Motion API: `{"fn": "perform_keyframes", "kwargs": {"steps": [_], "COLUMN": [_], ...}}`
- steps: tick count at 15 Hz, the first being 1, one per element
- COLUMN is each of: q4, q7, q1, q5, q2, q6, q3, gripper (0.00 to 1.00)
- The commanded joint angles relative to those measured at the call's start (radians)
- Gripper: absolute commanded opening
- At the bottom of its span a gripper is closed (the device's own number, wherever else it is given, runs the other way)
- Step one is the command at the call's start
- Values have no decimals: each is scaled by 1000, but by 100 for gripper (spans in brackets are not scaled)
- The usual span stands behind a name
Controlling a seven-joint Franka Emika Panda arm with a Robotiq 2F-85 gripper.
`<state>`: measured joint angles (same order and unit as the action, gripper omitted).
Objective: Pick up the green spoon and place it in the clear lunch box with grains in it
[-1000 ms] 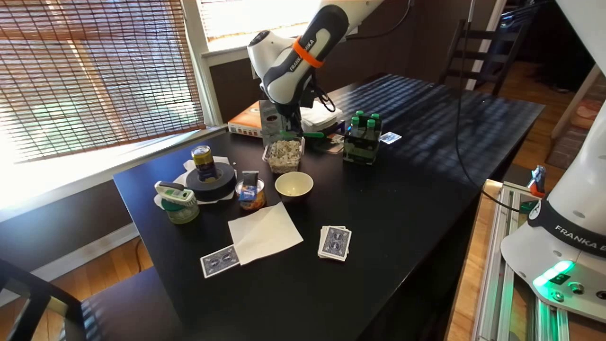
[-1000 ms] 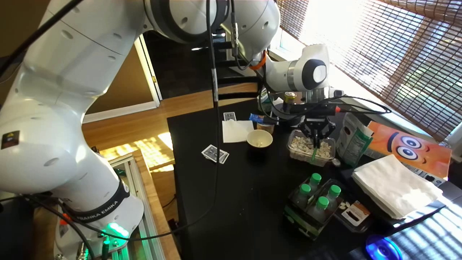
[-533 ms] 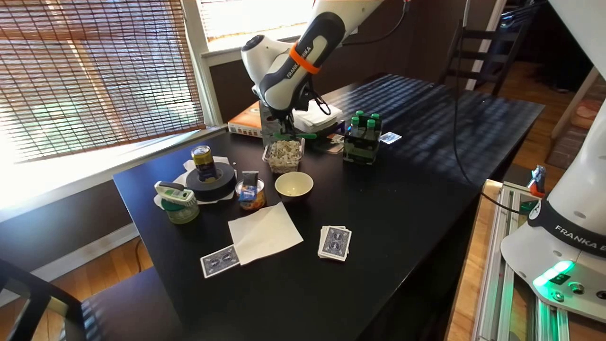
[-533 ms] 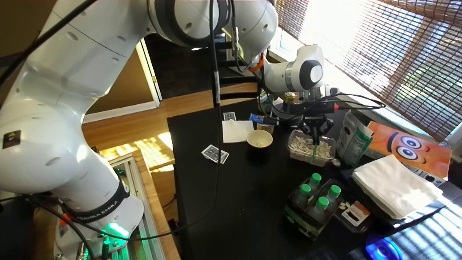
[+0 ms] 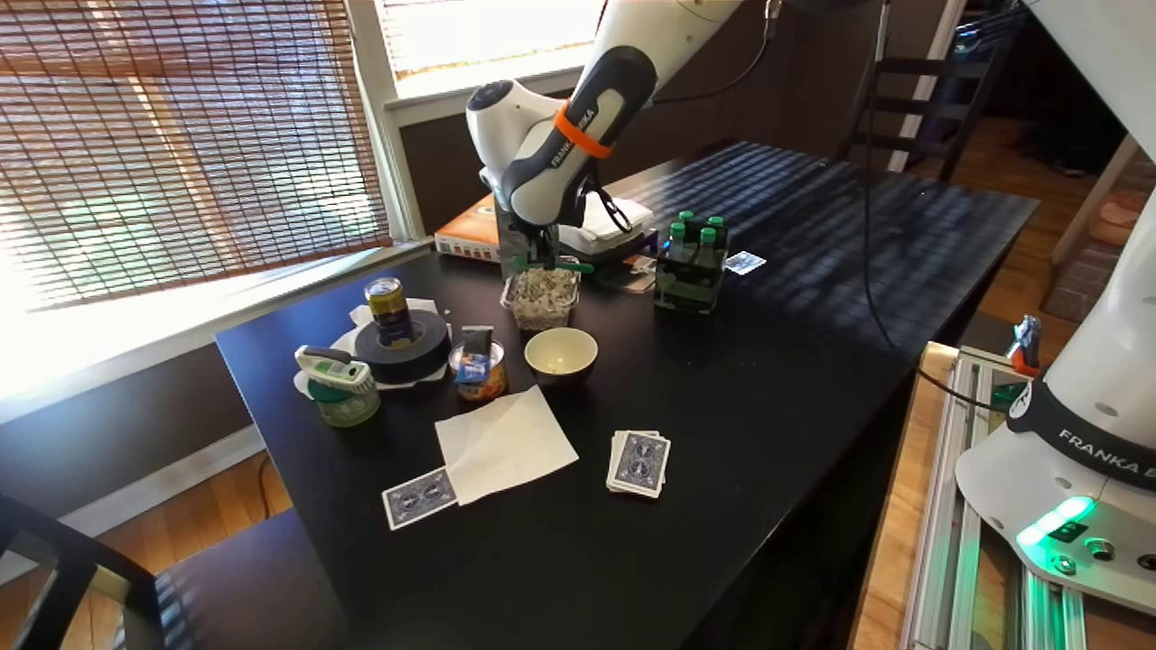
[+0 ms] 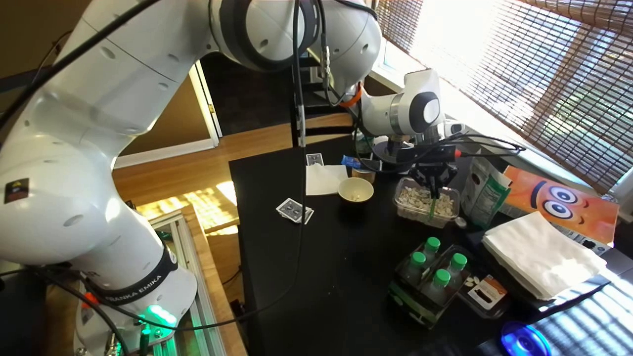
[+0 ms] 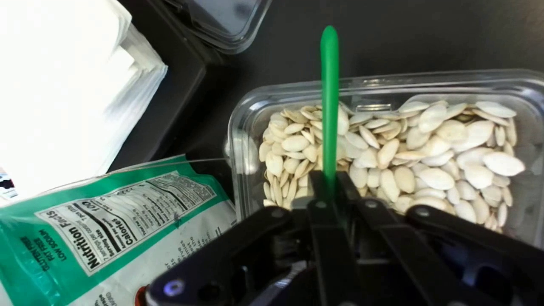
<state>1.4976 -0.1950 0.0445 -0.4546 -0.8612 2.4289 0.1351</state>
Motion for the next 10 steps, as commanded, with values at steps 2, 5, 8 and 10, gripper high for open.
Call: {"fn": "perform_keyframes", "kwargs": {"steps": [2,5,8,10], "q4": [-5,-17,-37,-45], "q7": [173,243,288,309], "q1": [85,126,160,174], "q5": [-55,-88,-124,-145], "q2": [-19,-40,-72,-88], "q6": [18,21,1,1], "q3": [85,125,158,170], "gripper": [2,2,2,2]}}
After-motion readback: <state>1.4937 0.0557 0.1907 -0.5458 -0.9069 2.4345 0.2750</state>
